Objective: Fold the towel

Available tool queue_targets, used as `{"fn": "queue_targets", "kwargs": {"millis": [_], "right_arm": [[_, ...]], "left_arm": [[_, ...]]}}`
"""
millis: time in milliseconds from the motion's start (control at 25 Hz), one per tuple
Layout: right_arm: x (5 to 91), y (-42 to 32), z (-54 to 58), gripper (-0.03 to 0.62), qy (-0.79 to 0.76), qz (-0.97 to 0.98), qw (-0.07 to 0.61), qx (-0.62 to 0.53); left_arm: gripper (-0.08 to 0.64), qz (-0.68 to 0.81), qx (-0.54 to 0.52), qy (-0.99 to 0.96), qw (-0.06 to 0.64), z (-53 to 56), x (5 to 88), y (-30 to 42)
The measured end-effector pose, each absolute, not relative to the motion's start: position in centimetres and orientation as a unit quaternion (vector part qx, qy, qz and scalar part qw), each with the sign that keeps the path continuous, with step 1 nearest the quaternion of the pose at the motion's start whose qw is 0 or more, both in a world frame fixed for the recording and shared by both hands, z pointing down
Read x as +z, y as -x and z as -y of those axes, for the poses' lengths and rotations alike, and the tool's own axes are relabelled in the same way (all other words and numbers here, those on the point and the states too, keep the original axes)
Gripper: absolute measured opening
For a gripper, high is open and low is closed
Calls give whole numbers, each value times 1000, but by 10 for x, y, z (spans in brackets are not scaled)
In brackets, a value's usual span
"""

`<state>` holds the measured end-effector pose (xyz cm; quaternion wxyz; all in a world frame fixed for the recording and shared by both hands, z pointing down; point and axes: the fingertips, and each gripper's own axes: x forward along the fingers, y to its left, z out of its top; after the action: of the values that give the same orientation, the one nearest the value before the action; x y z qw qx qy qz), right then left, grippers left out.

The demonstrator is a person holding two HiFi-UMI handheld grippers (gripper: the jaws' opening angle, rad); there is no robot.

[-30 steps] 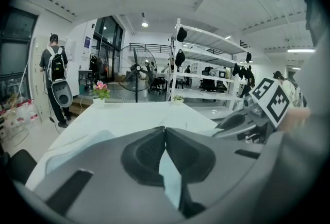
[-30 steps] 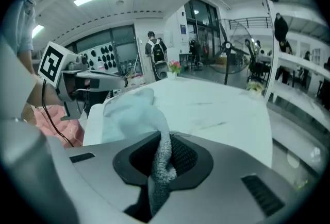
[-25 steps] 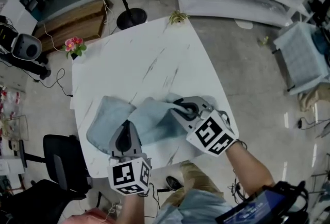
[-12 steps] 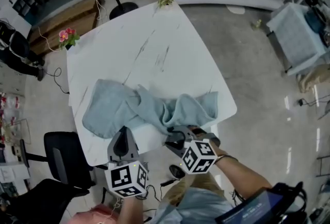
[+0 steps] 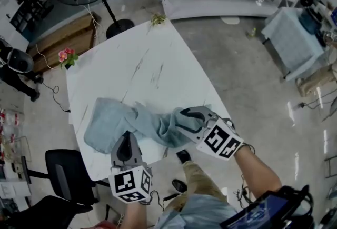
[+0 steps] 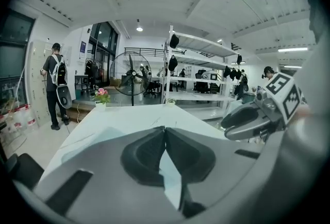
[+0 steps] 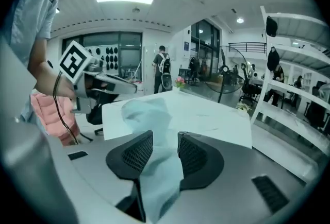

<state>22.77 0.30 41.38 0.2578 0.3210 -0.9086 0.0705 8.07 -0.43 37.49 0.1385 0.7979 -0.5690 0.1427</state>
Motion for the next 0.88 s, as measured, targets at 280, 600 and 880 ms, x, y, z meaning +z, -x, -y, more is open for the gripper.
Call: {"fn": "queue_targets", "kwargs": {"millis": [280, 600, 880], "right_arm": [[492, -249, 33, 170, -277, 891, 329, 145], [510, -241, 50, 31, -221, 902, 322, 183], [445, -300, 120, 29, -346, 898, 201, 183]], "left_arm": [[9, 577, 161, -786, 150, 23, 391, -74], [9, 589, 177, -771, 166, 52, 412, -68], [9, 599, 170, -767, 157, 79, 401, -65]]}}
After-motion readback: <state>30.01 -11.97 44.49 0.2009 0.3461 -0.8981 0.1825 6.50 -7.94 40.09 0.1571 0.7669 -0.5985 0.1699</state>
